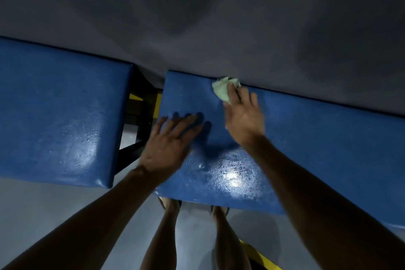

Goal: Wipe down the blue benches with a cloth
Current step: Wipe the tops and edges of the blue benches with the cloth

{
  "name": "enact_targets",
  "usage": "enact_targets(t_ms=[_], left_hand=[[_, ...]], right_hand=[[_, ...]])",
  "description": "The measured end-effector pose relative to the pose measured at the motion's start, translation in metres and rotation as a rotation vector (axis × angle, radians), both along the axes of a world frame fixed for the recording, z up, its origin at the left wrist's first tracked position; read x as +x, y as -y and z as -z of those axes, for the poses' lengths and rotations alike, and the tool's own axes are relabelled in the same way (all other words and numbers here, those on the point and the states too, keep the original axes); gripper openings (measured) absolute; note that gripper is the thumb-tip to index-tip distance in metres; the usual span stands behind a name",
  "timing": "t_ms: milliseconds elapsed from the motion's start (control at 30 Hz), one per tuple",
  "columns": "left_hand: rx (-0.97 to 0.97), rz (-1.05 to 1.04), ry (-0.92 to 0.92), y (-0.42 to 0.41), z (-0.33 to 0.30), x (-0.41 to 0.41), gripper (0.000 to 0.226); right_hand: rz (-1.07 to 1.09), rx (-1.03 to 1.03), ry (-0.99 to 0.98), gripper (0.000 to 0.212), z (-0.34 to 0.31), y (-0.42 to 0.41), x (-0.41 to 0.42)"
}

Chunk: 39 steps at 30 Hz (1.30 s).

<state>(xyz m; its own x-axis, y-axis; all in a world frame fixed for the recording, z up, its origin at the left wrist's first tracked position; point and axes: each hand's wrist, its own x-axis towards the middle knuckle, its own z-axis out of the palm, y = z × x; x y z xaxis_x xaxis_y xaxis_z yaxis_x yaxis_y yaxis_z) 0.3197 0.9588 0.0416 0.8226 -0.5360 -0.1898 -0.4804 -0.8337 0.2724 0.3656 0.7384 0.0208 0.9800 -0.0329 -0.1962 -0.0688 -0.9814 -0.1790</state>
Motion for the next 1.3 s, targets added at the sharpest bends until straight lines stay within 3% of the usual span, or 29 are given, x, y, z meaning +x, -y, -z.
enact_targets(t_ms=[67, 200, 300, 400, 533, 700, 767, 833, 967, 1067, 1133, 1200, 1300], left_hand=[[0.020, -0.083, -0.030, -0.022, 0.001, 0.014, 0.064], [0.077, -0.089, -0.138, -0.045, 0.008, 0.025, 0.068], [0.088, -0.090, -0.176, -0.044, 0.011, 0.028, 0.067], [0.124, -0.096, -0.219, -0.042, 0.015, 0.030, 0.066], [0.137, -0.082, -0.237, -0.042, 0.019, 0.031, 0.067], [0.134, -0.092, -0.255, -0.043, 0.020, 0.029, 0.067], [0.125, -0.084, -0.262, -0.044, 0.022, 0.031, 0.067], [0.123, -0.072, -0.268, -0.045, 0.023, 0.033, 0.067], [0.125, -0.075, -0.281, -0.047, 0.026, 0.033, 0.067], [0.109, -0.072, -0.289, -0.049, 0.028, 0.034, 0.064], [0.105, -0.066, -0.279, -0.048, 0.027, 0.033, 0.064], [0.113, -0.061, -0.273, -0.047, 0.026, 0.034, 0.065], [0.116, -0.054, -0.281, -0.045, 0.023, 0.036, 0.064]], right_hand=[[-0.037, -0.019, 0.027, 0.053, 0.000, 0.049, -0.011], [0.387, -0.015, 0.106, 0.049, 0.003, 0.091, -0.028], [0.641, -0.038, 0.095, 0.044, 0.011, 0.041, -0.009], [0.713, -0.022, 0.062, 0.040, 0.016, -0.034, 0.016], [0.536, 0.000, 0.067, 0.042, 0.014, -0.091, 0.021], [-0.213, -0.006, 0.076, 0.058, 0.008, -0.053, 0.006], [-0.453, -0.065, -0.002, 0.088, 0.007, -0.002, 0.009], [-0.386, -0.084, -0.092, 0.104, 0.002, 0.047, 0.010], [0.168, -0.030, 0.064, 0.056, 0.002, 0.043, -0.004], [0.569, -0.052, 0.066, 0.059, 0.009, -0.041, 0.005], [0.511, 0.004, 0.077, 0.058, 0.010, -0.091, 0.013], [0.272, 0.040, 0.083, 0.057, 0.013, -0.115, 0.010], [-0.055, 0.046, 0.088, 0.052, 0.004, -0.086, -0.004]])
